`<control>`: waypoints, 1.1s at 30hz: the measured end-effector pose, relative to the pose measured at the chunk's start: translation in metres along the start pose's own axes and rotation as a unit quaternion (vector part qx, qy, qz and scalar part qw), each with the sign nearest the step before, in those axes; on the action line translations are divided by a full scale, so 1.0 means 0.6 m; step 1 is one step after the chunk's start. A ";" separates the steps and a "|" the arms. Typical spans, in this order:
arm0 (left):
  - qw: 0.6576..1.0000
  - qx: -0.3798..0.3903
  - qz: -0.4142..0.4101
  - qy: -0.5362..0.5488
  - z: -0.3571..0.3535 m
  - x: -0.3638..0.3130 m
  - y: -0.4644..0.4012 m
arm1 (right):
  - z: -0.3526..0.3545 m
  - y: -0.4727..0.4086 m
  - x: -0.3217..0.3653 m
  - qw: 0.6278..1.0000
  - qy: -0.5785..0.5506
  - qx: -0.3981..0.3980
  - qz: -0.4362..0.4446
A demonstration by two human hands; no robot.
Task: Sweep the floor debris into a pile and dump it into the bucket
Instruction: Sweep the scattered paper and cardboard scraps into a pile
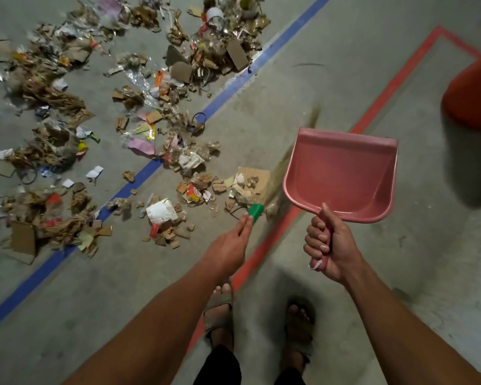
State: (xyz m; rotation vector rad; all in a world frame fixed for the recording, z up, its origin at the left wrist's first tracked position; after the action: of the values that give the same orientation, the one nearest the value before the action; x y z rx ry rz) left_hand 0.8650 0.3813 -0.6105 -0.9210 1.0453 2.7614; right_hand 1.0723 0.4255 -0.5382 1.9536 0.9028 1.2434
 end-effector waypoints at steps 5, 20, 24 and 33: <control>0.993 0.094 0.025 -0.065 -0.070 0.015 0.022 | 0.033 0.009 -0.034 1.000 -0.003 -0.006 -0.010; 0.975 -0.128 0.159 -0.084 0.245 0.159 -0.013 | -0.009 0.023 -0.062 1.000 0.019 0.016 -0.017; 0.983 -0.119 0.120 -0.065 0.219 0.145 0.024 | -0.019 0.030 -0.052 0.999 0.018 0.024 -0.015; 0.991 0.030 -0.030 -0.126 0.017 0.055 0.011 | 0.004 0.021 -0.055 0.999 0.028 0.029 -0.028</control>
State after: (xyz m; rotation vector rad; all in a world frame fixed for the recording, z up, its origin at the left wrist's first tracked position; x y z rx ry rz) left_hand 0.8308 0.3774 -0.6189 -0.5671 1.0327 2.6894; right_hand 1.0667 0.3912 -0.5448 1.9334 1.0250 1.2571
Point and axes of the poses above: each hand's wrist, its own y-axis away from the middle knuckle, its own z-axis out of the back of the hand, x = y × z, the point moved 6 cm from there along -y, towards the middle knuckle, and after that the axes turned 12 degrees about y, right-handed, at the moved point
